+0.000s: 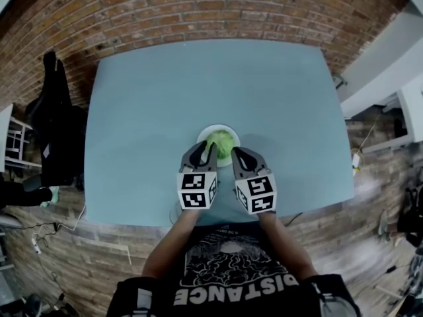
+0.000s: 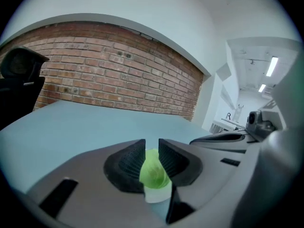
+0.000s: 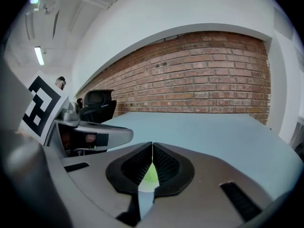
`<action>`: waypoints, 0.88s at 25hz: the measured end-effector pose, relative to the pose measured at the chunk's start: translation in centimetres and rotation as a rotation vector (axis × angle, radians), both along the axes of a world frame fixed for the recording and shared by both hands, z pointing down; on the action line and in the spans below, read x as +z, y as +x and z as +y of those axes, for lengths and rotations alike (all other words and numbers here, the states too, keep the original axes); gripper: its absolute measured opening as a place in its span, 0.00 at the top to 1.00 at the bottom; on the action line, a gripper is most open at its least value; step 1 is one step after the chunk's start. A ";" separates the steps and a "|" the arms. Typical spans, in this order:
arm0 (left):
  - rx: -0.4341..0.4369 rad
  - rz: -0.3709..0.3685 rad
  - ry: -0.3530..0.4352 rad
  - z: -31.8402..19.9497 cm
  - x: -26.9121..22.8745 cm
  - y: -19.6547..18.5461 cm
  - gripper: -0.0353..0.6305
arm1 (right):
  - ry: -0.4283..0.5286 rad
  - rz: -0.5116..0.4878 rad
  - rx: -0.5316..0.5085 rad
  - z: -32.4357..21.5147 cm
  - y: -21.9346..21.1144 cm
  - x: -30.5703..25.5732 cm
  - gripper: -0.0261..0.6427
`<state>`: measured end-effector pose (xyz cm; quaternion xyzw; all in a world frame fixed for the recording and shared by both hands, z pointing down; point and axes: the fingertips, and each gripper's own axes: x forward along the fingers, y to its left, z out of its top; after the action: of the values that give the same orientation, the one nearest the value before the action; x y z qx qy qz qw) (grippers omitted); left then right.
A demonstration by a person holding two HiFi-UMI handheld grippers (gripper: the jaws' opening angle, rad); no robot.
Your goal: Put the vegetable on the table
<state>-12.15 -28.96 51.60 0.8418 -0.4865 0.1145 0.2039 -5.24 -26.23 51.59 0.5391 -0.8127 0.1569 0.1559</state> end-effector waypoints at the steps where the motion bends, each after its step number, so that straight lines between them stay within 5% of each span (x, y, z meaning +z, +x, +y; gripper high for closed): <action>1: 0.003 0.000 0.007 0.3 -0.2 0.2 0.82 | 0.006 -0.005 -0.005 0.1 0.0 -0.2 0.95; 4: 0.002 -0.006 0.031 1.2 -0.9 0.8 0.90 | 0.019 -0.021 -0.027 0.6 -0.1 -0.9 0.95; 22: -0.007 -0.025 0.067 6.3 -3.7 3.4 0.95 | 0.075 -0.095 -0.096 4.1 0.1 -4.1 0.95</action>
<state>-8.80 -22.65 47.87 0.8449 -0.4958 0.1078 0.1697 -5.16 -22.13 47.52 0.4968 -0.8495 0.1440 0.1040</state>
